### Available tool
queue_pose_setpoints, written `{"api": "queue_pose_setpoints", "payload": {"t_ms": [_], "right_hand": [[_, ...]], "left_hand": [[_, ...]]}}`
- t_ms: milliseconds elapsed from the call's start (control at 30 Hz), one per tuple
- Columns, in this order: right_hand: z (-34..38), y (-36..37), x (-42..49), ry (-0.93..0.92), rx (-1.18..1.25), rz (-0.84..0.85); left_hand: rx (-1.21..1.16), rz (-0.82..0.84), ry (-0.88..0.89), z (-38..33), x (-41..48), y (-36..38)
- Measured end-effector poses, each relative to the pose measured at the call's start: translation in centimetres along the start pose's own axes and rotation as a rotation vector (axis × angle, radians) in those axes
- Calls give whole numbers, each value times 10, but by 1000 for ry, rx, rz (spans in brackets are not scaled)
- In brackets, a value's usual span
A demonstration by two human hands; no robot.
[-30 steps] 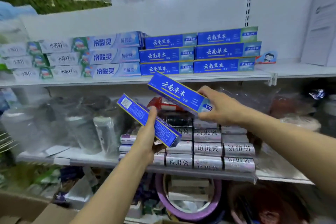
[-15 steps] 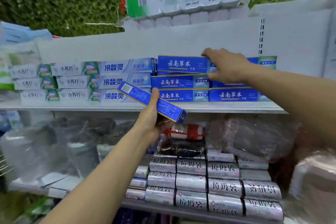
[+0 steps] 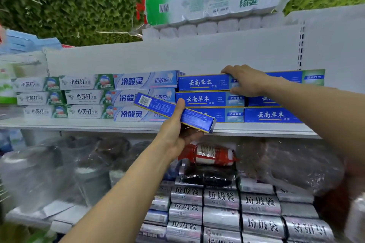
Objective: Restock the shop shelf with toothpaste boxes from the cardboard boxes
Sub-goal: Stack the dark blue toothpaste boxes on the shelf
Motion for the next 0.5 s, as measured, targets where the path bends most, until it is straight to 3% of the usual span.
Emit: {"api": "queue_pose_setpoints", "payload": {"t_ms": [67,133,200,267,433,500], "right_hand": [[2,-2,-3,-10,-117,-41],[19,-9,-10,-140,-238,-191],[44,-17,-28,-323,-169,-379],[64,-15,-46,-427,-8,-435],[84,18,-65,-331,435,-22],[85,26,-71,-307,512,7]], "left_hand": [[-31,21,-2,0,-2,0],[-62,56,13,1,-4,2],[-83,105,58,0,-6,4],[-101,152,112,-2,-8,8],[-166,233,177,-1,-9,20],[-165,240,177,-2,-6,23]]}}
Point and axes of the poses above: each hand's wrist, its own x-axis towards the middle knuckle, its own y-axis out of the palm, z = x × y, the point moved 8 cm from there along x, towards the middle knuckle, and after that the axes turned 13 degrees about x, right-handed, at the moved point
